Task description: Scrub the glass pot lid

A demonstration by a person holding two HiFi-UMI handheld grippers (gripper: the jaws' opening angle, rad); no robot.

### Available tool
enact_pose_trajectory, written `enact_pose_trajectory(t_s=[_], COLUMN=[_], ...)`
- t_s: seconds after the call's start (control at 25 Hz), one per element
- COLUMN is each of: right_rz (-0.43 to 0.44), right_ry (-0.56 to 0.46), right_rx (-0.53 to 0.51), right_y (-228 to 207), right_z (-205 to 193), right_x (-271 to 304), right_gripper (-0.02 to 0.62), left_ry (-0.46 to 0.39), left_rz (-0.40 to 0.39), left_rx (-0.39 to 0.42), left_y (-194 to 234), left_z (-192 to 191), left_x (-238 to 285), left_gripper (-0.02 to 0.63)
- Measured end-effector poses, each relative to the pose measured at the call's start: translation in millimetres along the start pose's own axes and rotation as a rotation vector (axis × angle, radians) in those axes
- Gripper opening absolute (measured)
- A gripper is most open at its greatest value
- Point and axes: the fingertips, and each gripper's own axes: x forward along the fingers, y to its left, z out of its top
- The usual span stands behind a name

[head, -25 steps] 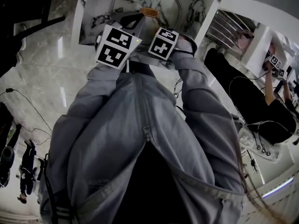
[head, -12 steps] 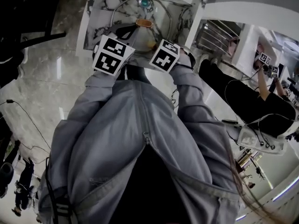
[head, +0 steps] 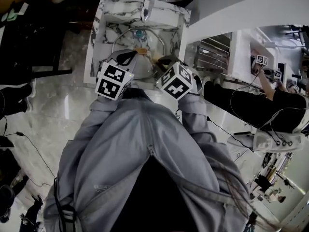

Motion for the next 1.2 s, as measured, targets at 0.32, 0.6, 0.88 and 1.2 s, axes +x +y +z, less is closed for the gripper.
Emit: enact_pose_trajectory(t_s=[0.32,0.6,0.88,1.2], right_rz=[-0.332,-0.502,-0.564,-0.571], right_ry=[-0.334,-0.693,-0.875,-0.884], right_rx=[0.127,0.374,0.521,0.549], right_y=[-46,-70,-64,-60], right_z=[55,81,84,86], right_x=[-96,-169,-194,-191], right_gripper=[0.046,0.046,0.044,0.044], left_ry=[-0.198,-0.393,-0.520,-0.524], left_rz=[0.054,0.146,0.203,0.224], left_rx=[0.031,0.044,0.078,0.100], left_y=[-9,-14,-22,-29], left_z=[79,134,158,150], left_x=[-51,-88,-107,-107], left_gripper=[0.015,0.015,0.015,0.015])
